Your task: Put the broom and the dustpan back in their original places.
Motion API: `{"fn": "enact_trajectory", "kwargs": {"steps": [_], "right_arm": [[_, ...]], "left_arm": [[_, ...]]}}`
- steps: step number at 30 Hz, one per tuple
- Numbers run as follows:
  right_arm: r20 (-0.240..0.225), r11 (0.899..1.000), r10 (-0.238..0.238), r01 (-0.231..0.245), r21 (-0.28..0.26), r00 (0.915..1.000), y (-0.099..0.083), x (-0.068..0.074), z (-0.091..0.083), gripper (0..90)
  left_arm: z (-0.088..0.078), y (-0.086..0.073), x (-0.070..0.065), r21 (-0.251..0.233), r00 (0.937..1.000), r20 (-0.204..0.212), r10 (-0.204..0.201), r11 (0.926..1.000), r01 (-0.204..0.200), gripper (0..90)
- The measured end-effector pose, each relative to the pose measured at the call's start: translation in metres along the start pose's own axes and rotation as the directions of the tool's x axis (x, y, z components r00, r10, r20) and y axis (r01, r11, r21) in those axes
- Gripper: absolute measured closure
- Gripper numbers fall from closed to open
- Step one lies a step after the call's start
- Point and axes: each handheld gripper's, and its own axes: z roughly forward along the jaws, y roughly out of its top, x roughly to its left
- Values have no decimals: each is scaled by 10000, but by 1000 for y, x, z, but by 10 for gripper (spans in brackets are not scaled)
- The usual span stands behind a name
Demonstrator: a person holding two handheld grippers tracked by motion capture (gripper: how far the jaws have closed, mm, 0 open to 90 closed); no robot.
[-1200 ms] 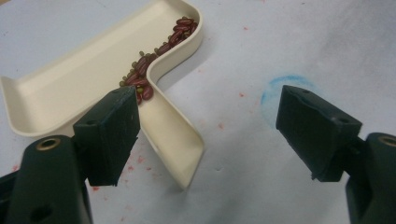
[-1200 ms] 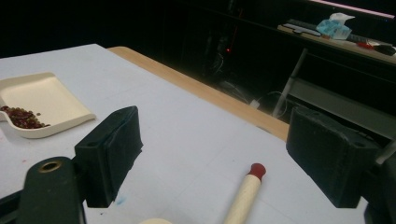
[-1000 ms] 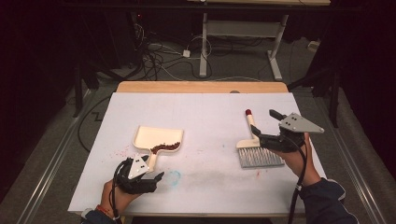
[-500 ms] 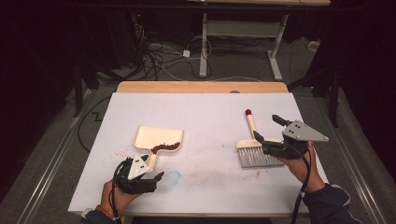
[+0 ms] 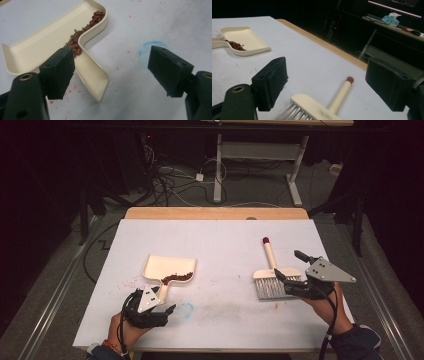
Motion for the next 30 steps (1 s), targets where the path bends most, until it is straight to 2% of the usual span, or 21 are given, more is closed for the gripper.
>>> {"fn": "enact_trajectory", "kwargs": {"steps": [7, 12, 19, 24, 26, 30], "right_arm": [[-18, 9995, -140, 140, -284, 9999, -8, 2, -8, 179], [64, 9996, -255, 255, -85, 9997, -17, 4, -11, 178], [-139, 9997, -107, 110, 208, 9998, -33, 7, -13, 175], [-154, 9988, -334, 339, 361, 9993, -43, 10, -15, 175], [-247, 9988, -261, 271, 398, 9994, -47, 12, -16, 178], [-270, 9974, -501, 514, 502, 9984, -54, 15, -18, 178]], "left_arm": [[0, 0, -1, 46, 9999, -27, 98, 9999, -98, 215], [1, 1, -1, 34, 9999, -22, 171, 9998, -171, 215], [3, 2, -2, 106, 9996, 13, 291, 9995, -291, 215], [3, 2, -3, 65, 9995, 14, 312, 9995, -312, 215], [3, 2, -3, 79, 9995, 49, 326, 9994, -327, 215], [4, 2, -3, 54, 9994, 79, 328, 9994, -329, 215]]}}
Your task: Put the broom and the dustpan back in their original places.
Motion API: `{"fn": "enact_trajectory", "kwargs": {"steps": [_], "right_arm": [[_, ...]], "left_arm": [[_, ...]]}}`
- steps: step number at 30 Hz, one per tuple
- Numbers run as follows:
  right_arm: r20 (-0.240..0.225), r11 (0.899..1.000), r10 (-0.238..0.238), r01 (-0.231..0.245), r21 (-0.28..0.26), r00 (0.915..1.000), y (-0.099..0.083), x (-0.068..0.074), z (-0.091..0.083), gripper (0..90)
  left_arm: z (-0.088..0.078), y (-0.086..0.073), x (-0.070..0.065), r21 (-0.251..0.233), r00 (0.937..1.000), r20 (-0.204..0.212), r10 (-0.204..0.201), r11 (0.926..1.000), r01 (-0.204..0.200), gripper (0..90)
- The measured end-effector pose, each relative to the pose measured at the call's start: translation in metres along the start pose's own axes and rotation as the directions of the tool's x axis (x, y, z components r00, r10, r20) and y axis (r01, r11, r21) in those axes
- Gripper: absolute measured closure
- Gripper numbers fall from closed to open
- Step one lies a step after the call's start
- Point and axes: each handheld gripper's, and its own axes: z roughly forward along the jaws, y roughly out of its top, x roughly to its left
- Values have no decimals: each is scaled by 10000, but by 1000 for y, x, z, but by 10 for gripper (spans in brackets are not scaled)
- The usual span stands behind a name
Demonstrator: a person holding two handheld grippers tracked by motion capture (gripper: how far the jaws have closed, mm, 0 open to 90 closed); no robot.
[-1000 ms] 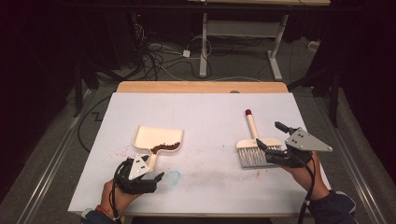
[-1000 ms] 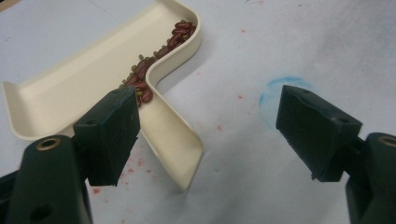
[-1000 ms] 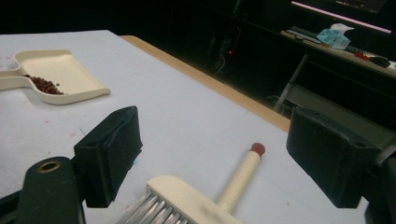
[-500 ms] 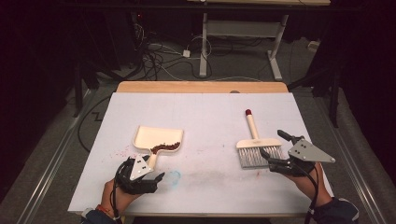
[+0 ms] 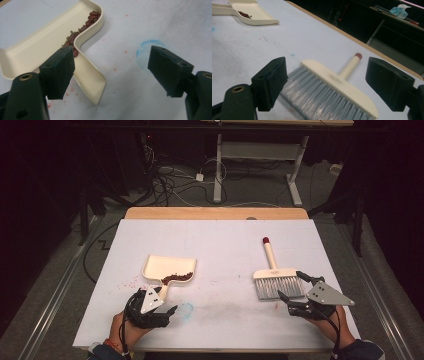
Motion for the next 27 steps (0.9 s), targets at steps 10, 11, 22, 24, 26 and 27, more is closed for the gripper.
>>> {"fn": "enact_trajectory", "kwargs": {"steps": [10, 11, 22, 24, 26, 27], "right_arm": [[-459, 9985, 500, -490, 224, 9977, -21, 9, -2, 184], [-522, 9987, 400, -382, 344, 9978, -22, 11, -1, 184], [-536, 9992, 178, -159, 362, 9984, -22, 16, -2, 184], [-514, 9993, 252, -237, 293, 9984, -21, 15, -2, 184], [-502, 9994, 213, -199, 273, 9985, -20, 15, -4, 184], [-454, 9995, 151, -139, 271, 9989, -20, 16, -4, 183]], "left_arm": [[4, 2, 1, -85, 10000, 72, 34, 10000, -33, 215], [4, 3, 1, -93, 10000, 74, 32, 10000, -32, 215], [3, 3, -1, -112, 9998, -74, 195, 9997, -195, 215], [3, 2, -2, -42, 9994, -77, 326, 9995, -326, 215], [2, 2, -3, -37, 9997, -20, 228, 9997, -228, 215], [1, 2, -3, -98, 9995, -55, 301, 9995, -302, 215]]}}
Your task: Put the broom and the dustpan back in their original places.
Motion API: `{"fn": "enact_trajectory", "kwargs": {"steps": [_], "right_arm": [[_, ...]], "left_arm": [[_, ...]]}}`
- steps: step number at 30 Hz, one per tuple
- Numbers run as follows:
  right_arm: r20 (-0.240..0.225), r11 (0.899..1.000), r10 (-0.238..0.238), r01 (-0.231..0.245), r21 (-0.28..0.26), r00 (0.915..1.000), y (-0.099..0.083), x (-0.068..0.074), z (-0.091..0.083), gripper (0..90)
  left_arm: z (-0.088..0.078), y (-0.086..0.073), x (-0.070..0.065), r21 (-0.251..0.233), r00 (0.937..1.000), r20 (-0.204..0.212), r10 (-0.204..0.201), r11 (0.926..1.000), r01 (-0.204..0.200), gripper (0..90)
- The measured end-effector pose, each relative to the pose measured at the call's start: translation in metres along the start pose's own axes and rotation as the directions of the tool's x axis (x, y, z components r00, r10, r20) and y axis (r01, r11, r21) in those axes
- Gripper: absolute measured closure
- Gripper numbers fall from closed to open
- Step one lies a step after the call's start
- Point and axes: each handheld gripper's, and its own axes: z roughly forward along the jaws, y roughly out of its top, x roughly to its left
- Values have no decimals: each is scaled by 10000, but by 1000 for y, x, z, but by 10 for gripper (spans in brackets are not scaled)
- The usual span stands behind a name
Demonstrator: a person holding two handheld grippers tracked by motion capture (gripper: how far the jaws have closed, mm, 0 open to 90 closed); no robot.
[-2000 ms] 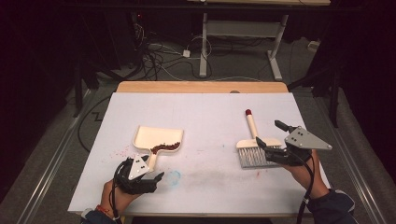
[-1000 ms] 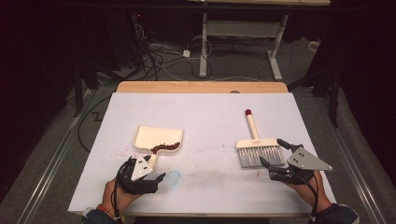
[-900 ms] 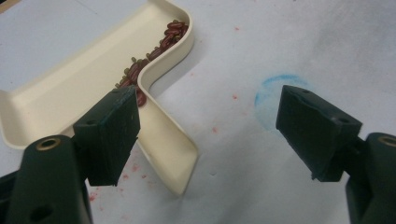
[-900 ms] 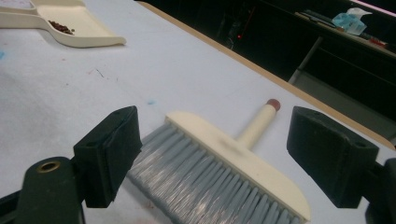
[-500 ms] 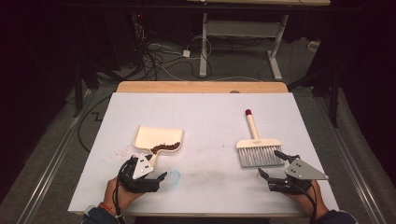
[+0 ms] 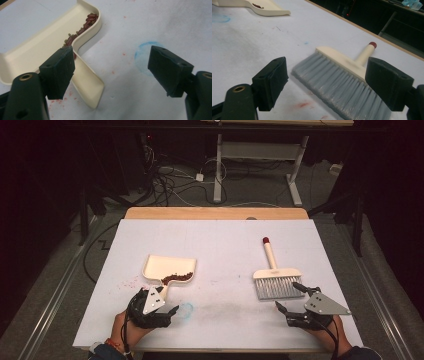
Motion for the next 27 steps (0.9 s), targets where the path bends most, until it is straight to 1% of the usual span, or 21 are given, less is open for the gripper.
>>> {"fn": "enact_trajectory", "kwargs": {"steps": [1, 3, 5, 10, 17, 20, 21, 22, 27], "right_arm": [[20, 10000, 10, -10, 15, 10000, 0, 0, -1, 183], [83, 10000, -25, 25, -41, 10000, 1, 1, -2, 184], [86, 10000, -12, 13, -93, 10000, 3, 1, -1, 184], [88, 9999, -98, 98, -54, 9999, 3, 2, 1, 184], [195, 9999, -154, 155, -58, 9997, 3, 1, -1, 184], [195, 9998, -169, 171, -61, 9997, 4, 2, -2, 184], [218, 9998, -199, 200, -55, 9996, 4, 2, -2, 184], [186, 9997, -213, 215, -101, 9996, 5, 2, -2, 184], [189, 9995, -242, 245, -193, 9995, 6, 3, -3, 184]], "left_arm": [[0, 0, -1, -48, 10000, 1, 6, 10000, -6, 215], [-1, 0, -2, 14, 9999, 38, 139, 9999, -139, 216], [0, 0, -2, 20, 9998, 59, 188, 9998, -188, 216], [-1, 0, -1, -33, 10000, 31, 77, 10000, -77, 216], [-1, 1, -4, 3, 9999, 8, 164, 9999, -164, 215], [0, 1, -4, 9, 9999, -18, 161, 9999, -161, 215], [0, 1, -4, 58, 10000, 30, 79, 10000, -79, 216], [0, 1, -4, 20, 9999, -4, 151, 9999, -151, 215], [1, 1, -4, 61, 9999, -7, 155, 9999, -155, 215]]}}
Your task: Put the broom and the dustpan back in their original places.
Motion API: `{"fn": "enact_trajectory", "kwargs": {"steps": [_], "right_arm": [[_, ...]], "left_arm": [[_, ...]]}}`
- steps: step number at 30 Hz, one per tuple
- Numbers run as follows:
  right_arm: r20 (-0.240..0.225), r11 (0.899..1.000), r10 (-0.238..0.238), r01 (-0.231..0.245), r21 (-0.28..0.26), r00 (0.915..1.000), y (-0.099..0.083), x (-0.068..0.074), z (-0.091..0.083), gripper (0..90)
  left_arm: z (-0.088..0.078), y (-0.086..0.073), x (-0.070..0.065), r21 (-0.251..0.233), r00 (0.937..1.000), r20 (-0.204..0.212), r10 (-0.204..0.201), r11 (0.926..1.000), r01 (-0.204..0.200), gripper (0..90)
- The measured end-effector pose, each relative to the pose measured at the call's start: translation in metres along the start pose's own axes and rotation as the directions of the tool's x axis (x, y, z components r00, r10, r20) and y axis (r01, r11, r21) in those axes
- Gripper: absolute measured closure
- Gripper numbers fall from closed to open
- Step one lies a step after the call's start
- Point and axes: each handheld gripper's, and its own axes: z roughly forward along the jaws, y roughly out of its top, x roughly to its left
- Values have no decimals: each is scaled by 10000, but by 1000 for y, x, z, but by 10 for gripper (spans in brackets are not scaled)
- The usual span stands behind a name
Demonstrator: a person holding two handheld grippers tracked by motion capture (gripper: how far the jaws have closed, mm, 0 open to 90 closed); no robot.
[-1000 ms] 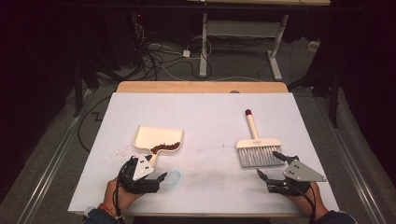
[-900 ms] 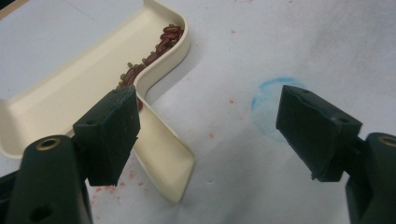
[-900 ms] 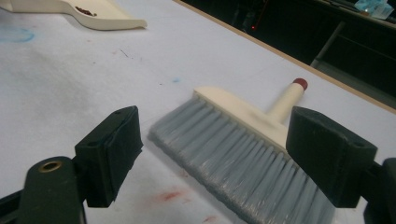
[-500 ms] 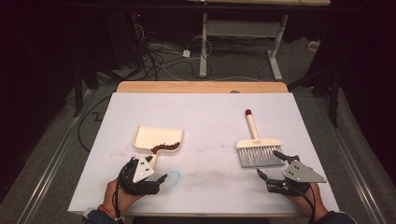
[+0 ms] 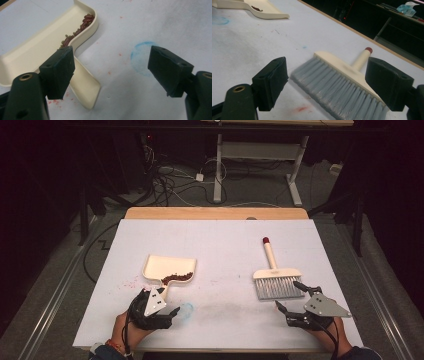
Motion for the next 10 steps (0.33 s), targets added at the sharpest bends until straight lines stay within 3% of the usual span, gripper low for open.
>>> {"fn": "enact_trajectory", "kwargs": {"steps": [10], "right_arm": [[-14, 9999, -61, 61, -137, 10000, 1, -3, 0, 184]], "left_arm": [[1, 0, 0, 66, 9999, -70, -151, 9999, 151, 215]]}}
